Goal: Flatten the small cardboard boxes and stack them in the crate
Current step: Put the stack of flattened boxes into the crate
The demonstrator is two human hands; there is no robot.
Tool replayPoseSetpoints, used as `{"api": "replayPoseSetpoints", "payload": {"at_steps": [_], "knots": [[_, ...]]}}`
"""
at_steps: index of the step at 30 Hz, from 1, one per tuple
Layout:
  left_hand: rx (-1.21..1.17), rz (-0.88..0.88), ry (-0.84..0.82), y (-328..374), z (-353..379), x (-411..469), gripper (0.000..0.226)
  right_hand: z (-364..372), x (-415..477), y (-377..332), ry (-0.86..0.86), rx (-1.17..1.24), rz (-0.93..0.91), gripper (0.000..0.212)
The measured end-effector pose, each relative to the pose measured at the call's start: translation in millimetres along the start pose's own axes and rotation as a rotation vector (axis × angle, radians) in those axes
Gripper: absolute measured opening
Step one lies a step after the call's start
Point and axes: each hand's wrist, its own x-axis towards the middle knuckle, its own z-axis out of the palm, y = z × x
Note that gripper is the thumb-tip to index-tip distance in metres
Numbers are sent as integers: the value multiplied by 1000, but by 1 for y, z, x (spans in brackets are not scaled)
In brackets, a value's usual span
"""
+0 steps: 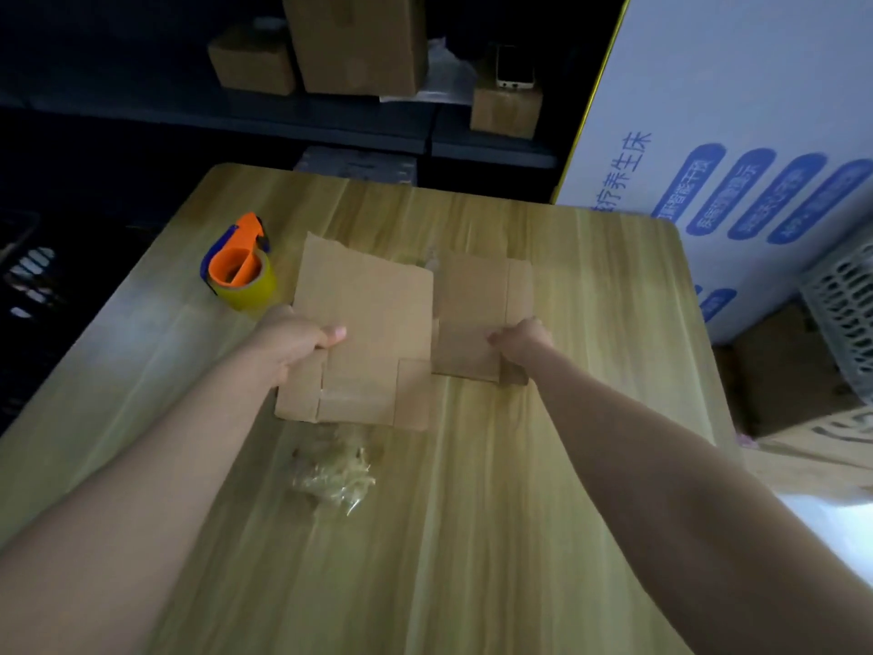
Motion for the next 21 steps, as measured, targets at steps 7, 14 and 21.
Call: {"api": "replayPoseSetpoints", "payload": {"at_steps": [7,14,21], "knots": [[3,26,3,11,-5,45,55,20,44,-4,36,360,246,79],[-82,12,-78,30,-12,53,45,12,45,-8,69,390,121,44],[-141,119,-161,83,6,26,51,-60,5,-15,97,519,-45,39]]}}
